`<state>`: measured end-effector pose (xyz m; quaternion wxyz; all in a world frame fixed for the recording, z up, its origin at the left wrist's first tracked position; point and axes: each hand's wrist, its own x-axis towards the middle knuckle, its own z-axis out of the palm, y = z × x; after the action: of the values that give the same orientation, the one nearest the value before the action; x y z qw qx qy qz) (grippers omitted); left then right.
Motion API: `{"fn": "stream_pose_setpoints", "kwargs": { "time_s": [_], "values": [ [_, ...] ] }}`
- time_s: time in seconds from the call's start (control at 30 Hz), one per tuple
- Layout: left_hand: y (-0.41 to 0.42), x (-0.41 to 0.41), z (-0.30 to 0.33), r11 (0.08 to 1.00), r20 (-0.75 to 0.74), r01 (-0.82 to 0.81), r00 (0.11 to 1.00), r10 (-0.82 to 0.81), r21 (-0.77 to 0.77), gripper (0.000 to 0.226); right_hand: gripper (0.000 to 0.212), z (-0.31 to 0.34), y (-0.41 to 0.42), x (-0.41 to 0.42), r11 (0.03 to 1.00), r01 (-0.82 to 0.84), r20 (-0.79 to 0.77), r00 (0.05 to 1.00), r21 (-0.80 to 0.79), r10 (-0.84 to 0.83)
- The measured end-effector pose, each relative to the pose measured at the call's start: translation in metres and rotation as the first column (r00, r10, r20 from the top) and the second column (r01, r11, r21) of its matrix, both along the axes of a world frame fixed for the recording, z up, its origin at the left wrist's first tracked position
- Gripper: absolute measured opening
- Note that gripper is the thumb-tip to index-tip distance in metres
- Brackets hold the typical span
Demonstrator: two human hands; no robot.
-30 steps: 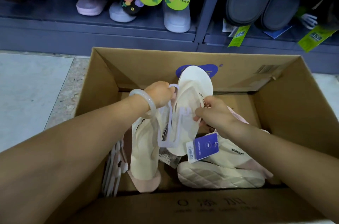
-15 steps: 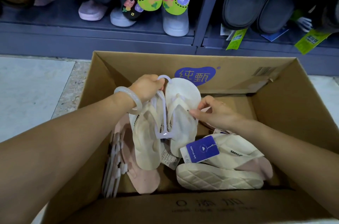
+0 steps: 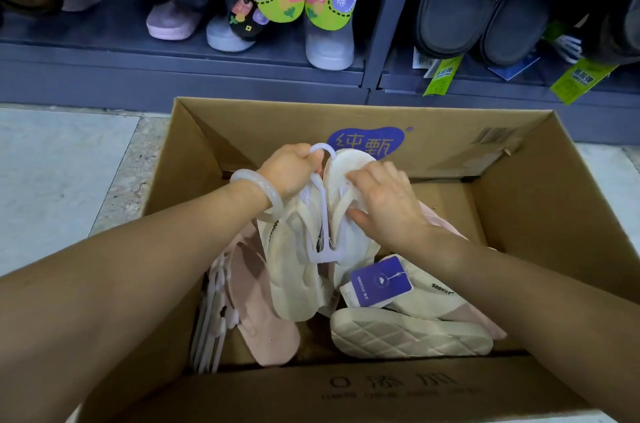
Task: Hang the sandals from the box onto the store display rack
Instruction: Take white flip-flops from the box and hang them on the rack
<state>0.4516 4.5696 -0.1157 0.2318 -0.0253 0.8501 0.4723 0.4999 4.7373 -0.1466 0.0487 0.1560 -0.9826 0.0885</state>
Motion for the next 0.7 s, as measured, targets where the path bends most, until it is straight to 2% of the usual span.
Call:
{"fn": "stream_pose_setpoints", "kwargs": {
  "time_s": [0.07,0.2,0.37,0.53,0.7],
  "values": [
    [0.002,0.0,0.0,1.0,0.001,0.001,1.0,-0.001,-0.012,0.031,0.04,-0.004,-0.002,-0.004,0.999,0.027,-0.055,0.998,-0.025,-0.028],
    [0.004,0.0,-0.002,1.0,0.028,-0.005,1.0,0.005,0.005,0.03,0.039,-0.01,0.0,-0.01,0.995,-0.042,-0.181,0.982,0.087,0.057],
    [0.004,0.0,-0.005,1.0,0.041,-0.017,0.999,0.017,0.004,0.028,0.035,-0.015,-0.001,-0.015,0.984,-0.077,-0.18,0.978,0.159,0.105],
    [0.011,-0.002,-0.006,0.995,-0.027,0.0,1.0,-0.003,-0.1,0.031,0.033,-0.012,0.0,-0.018,0.976,-0.045,-0.203,0.975,0.213,0.089],
    [0.017,-0.007,0.001,0.982,-0.126,-0.061,0.991,0.039,-0.179,0.036,0.03,-0.01,0.0,-0.024,0.984,-0.022,-0.224,0.973,0.174,0.061]
  ]
}}
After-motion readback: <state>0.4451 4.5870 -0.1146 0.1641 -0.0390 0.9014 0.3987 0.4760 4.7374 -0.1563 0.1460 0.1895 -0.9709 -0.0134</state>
